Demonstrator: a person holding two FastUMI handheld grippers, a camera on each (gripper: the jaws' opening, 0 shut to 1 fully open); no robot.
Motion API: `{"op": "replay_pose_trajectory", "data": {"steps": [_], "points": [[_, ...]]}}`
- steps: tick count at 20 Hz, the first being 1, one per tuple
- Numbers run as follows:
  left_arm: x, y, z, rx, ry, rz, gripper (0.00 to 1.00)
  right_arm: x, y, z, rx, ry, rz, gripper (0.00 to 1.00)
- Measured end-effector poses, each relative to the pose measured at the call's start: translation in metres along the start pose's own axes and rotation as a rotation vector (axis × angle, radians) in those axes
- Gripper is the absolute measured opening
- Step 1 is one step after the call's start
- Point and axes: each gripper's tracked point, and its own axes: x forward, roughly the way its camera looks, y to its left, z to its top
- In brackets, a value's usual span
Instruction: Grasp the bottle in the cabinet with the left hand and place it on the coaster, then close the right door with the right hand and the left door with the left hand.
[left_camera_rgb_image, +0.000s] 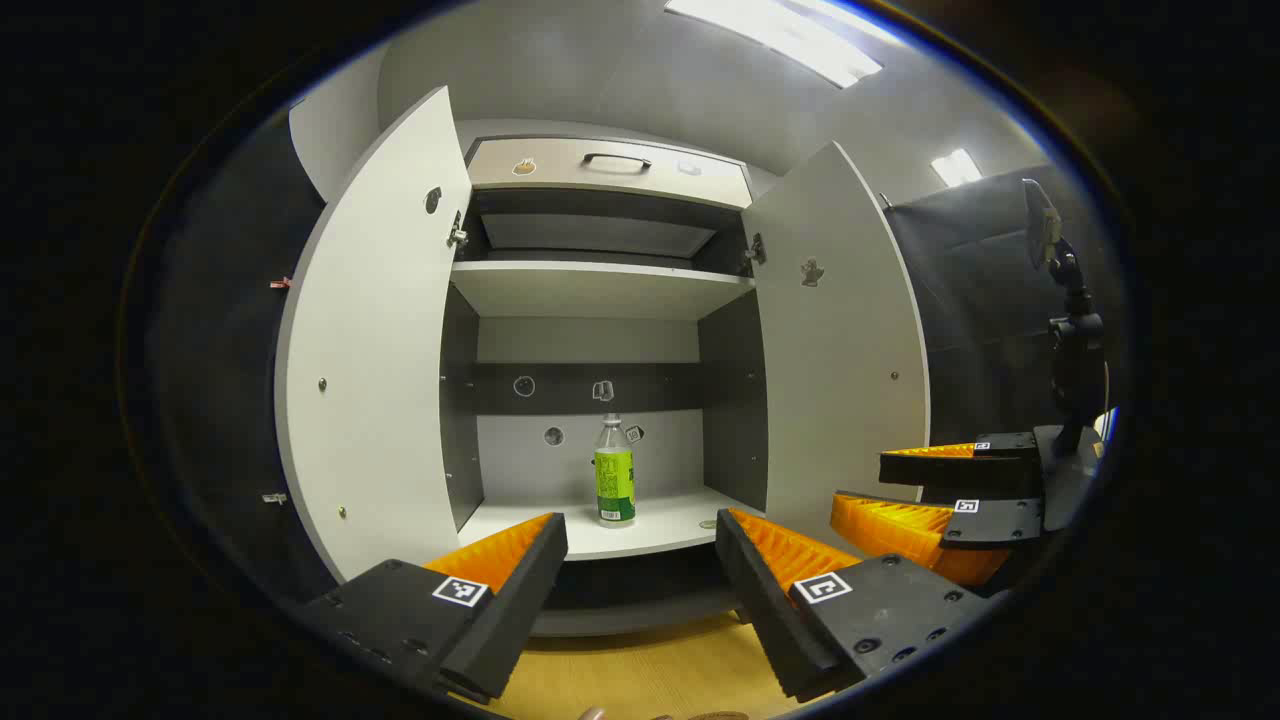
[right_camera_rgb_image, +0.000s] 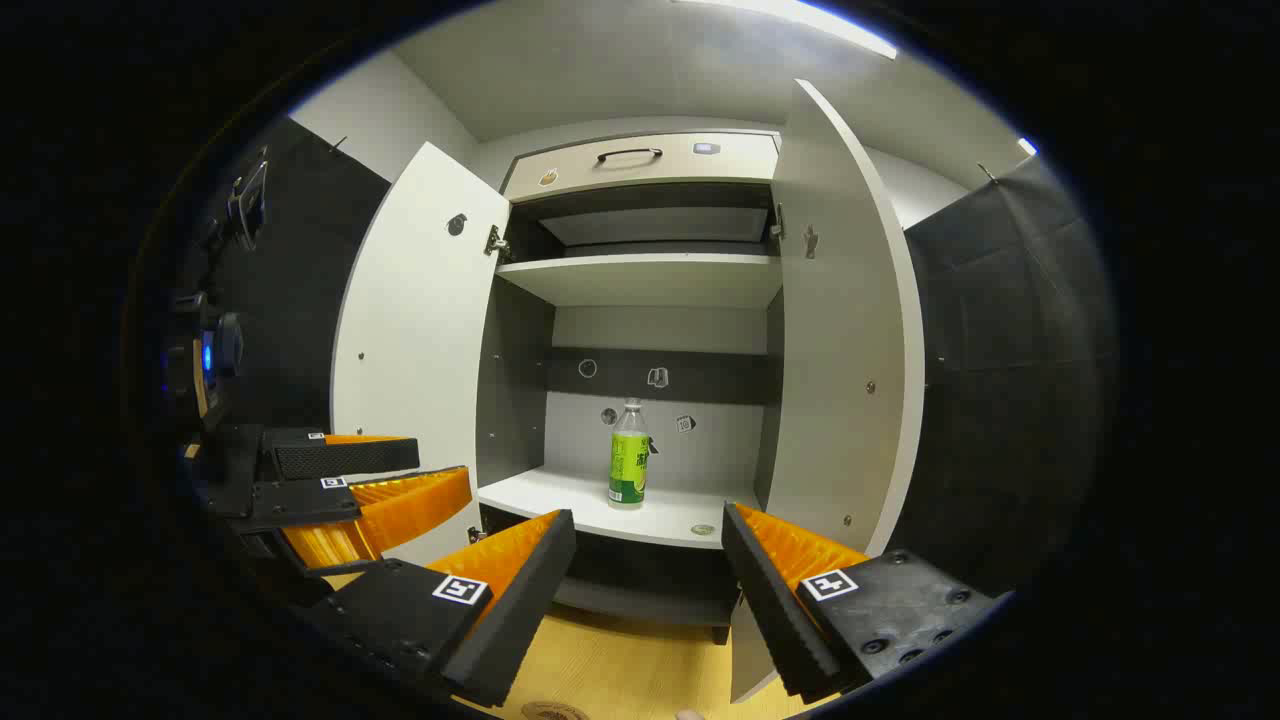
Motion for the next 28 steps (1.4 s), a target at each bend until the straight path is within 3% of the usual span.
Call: {"op": "replay_pose_trajectory", "data": {"steps": [19, 25, 28], "points": [[-0.023, 0.008, -0.002, 0.019, 0.005, -0.032, 0.95, -0.028, 0.008, -0.001, -0.046, 0.015, -0.051, 0.98], [0.011, 0.008, 0.002, -0.054, -0.012, -0.107, 0.95, -0.032, 0.014, -0.006, -0.072, 0.012, -0.019, 0.98], [0.045, 0.013, 0.005, 0.001, -0.028, -0.103, 0.95, -0.016, 0.009, 0.003, -0.086, -0.042, -0.011, 0.98]]}}
